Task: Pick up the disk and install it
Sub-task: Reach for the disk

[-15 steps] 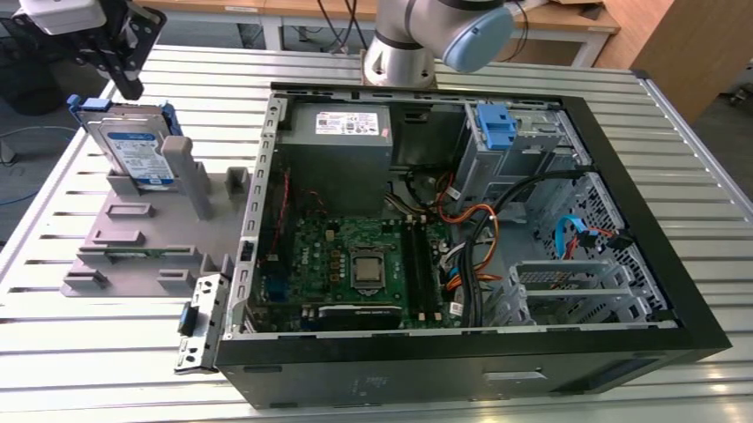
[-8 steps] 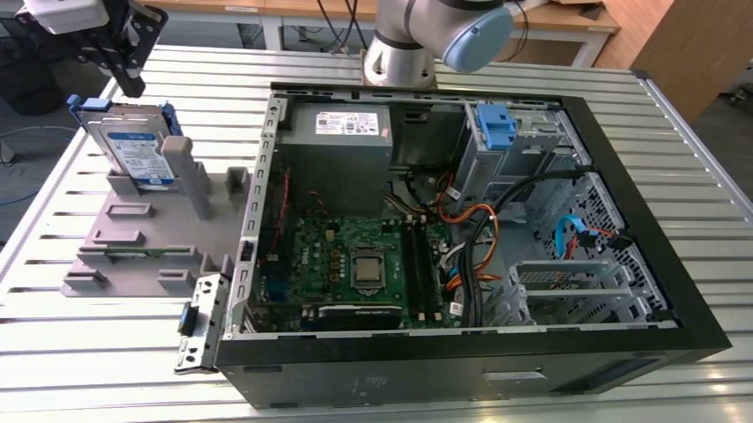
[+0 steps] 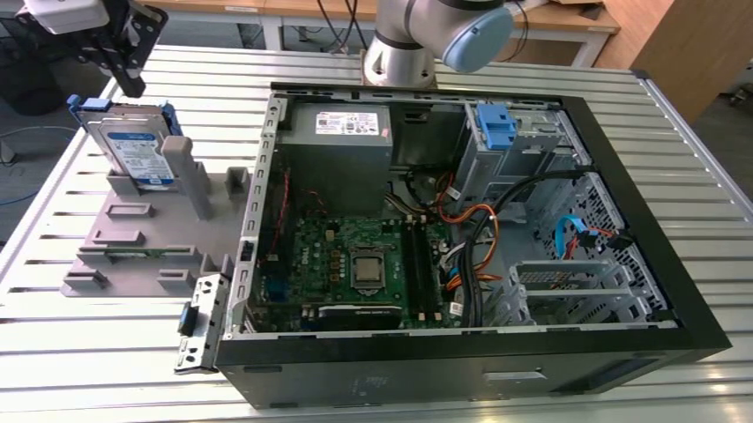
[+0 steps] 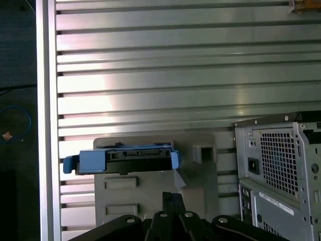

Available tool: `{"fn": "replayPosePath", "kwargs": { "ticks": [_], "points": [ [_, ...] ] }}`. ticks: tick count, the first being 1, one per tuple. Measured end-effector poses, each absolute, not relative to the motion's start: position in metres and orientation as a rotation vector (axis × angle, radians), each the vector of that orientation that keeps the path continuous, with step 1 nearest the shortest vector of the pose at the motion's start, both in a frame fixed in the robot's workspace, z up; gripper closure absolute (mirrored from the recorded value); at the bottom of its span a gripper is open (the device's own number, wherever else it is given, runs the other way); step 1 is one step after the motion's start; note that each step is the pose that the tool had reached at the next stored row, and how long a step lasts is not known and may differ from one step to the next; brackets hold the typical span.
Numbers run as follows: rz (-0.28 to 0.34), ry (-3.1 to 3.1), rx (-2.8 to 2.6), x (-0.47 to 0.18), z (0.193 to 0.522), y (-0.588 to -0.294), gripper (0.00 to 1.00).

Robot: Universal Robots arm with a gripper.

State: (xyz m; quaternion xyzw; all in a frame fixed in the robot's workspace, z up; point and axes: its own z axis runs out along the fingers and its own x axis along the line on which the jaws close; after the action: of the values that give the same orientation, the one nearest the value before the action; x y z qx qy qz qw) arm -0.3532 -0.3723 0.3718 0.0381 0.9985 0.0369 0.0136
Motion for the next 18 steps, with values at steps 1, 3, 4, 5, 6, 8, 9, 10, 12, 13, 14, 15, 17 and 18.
{"fn": "replayPosePath", "kwargs": {
  "ticks": [1, 3, 4, 5, 6, 8, 9, 10, 12, 13, 14, 15, 17, 18],
  "points": [
    [0.115, 3.110, 0.119, -0.353, 0.372, -0.372, 0.89],
    [0.115, 3.110, 0.119, -0.354, 0.371, -0.371, 0.89],
    [0.115, 3.110, 0.119, -0.354, 0.370, -0.370, 0.89],
    [0.115, 3.110, 0.119, -0.354, 0.369, -0.369, 0.89],
    [0.115, 3.110, 0.119, -0.355, 0.368, -0.368, 0.89],
    [0.115, 3.110, 0.119, -0.356, 0.367, -0.366, 0.89],
    [0.115, 3.110, 0.119, -0.358, 0.366, -0.366, 0.89],
    [0.115, 3.110, 0.119, -0.359, 0.366, -0.365, 0.89],
    [0.115, 3.110, 0.119, -0.361, 0.364, -0.363, 0.89],
    [0.115, 3.110, 0.119, -0.363, 0.363, -0.362, 0.89],
    [0.115, 3.110, 0.119, -0.364, 0.363, -0.361, 0.89],
    [0.115, 3.110, 0.119, -0.365, 0.362, -0.361, 0.89],
    [0.115, 3.110, 0.119, -0.367, 0.360, -0.359, 0.89],
    [0.115, 3.110, 0.119, -0.368, 0.359, -0.359, 0.89]
  ]
}}
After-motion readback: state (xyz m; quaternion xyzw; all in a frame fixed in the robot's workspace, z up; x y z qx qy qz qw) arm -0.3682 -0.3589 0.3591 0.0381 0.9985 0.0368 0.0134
